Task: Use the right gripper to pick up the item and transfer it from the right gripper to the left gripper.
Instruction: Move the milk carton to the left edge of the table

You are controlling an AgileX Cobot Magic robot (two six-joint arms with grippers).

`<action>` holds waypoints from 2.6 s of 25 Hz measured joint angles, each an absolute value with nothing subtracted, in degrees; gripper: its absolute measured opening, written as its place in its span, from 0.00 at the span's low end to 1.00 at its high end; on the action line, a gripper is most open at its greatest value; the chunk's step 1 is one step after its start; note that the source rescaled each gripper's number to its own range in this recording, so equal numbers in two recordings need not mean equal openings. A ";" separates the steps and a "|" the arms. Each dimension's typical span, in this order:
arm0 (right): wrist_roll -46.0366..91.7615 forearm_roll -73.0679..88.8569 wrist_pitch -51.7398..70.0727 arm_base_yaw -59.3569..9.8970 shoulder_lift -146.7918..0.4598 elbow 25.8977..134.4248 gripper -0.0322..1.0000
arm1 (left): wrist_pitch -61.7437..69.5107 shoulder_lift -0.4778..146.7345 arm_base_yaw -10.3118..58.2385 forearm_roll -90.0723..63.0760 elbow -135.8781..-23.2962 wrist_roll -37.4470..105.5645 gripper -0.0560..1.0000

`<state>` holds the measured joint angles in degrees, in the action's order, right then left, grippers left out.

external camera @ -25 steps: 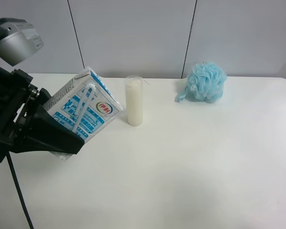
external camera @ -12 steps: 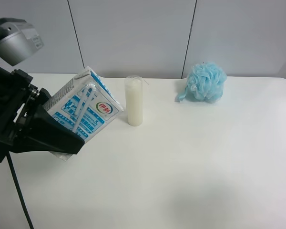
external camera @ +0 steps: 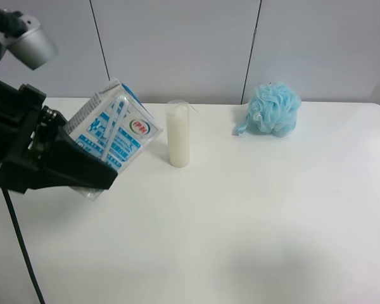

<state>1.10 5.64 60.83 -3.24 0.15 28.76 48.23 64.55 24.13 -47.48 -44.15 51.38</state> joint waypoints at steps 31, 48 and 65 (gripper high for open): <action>1.04 5.64 60.83 -3.24 0.15 28.76 0.98 | 33.49 88.02 7.96 -13.63 -52.97 14.47 0.05; 1.04 5.64 60.83 -3.24 0.15 28.76 0.98 | 20.92 102.16 7.96 -13.63 -52.99 14.07 0.05; 1.04 5.64 60.83 -3.24 0.15 28.76 0.98 | 17.71 104.03 7.96 -13.96 -53.52 13.81 0.98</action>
<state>1.04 5.64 60.83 -3.24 0.15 28.76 17.71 104.03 7.96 -13.96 -53.52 13.81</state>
